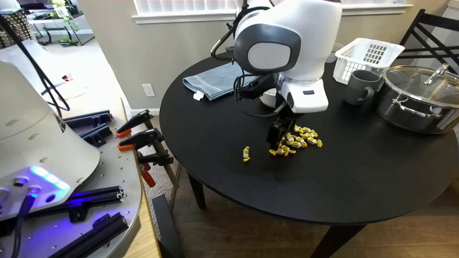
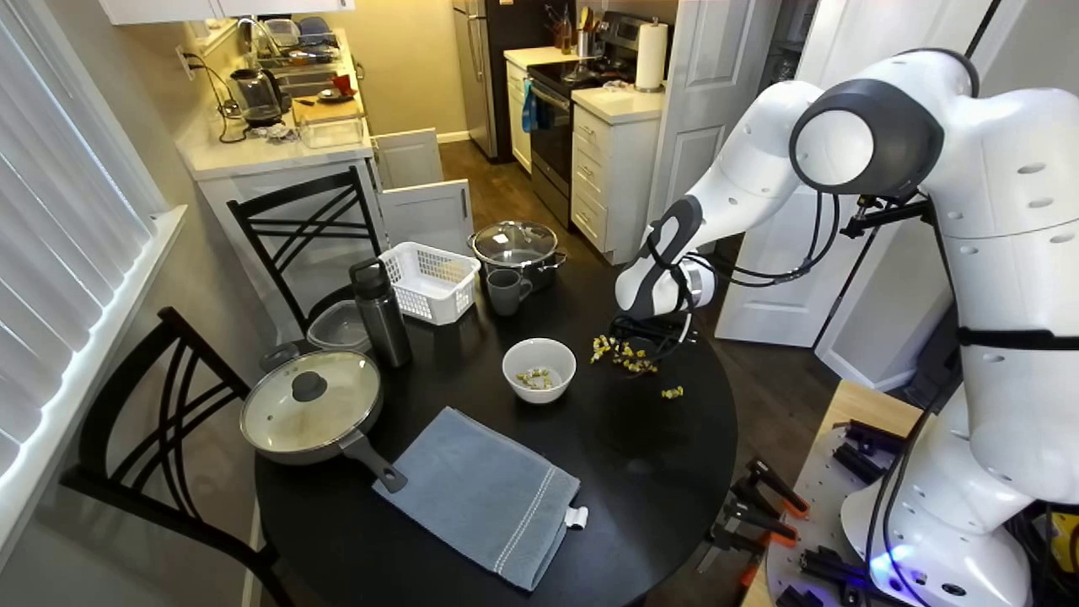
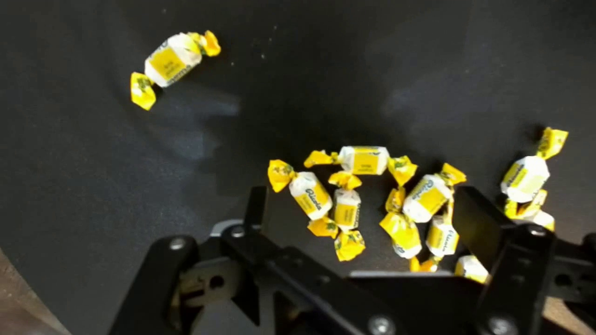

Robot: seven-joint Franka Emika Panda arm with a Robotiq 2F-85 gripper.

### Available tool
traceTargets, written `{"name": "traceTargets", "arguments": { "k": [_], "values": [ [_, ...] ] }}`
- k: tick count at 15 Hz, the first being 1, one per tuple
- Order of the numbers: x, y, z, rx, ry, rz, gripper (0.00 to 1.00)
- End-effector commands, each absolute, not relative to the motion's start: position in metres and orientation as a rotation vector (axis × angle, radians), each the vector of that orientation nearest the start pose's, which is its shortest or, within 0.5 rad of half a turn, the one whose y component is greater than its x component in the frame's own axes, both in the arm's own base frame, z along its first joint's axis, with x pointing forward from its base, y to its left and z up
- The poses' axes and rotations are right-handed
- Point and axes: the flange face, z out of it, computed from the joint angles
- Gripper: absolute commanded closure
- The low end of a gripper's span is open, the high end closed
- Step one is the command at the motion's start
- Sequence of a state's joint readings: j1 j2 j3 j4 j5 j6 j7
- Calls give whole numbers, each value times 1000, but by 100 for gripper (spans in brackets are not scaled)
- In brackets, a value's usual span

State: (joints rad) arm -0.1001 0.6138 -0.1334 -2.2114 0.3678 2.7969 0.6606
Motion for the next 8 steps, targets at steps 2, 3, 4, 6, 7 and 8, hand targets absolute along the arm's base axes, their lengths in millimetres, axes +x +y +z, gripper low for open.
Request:
{"name": "traceTargets", "arguments": {
  "k": [2, 3, 4, 6, 7, 8],
  "values": [
    [515, -156, 68, -2527, 1783, 69, 0],
    [516, -156, 63, -2531, 1783, 74, 0],
    [517, -156, 58, -2533, 1782, 74, 0],
    [521, -155, 53, -2534, 1775, 73, 0],
    [522, -154, 51, -2536, 1771, 73, 5],
    [523, -153, 49, -2540, 1764, 72, 27]
  ]
}}
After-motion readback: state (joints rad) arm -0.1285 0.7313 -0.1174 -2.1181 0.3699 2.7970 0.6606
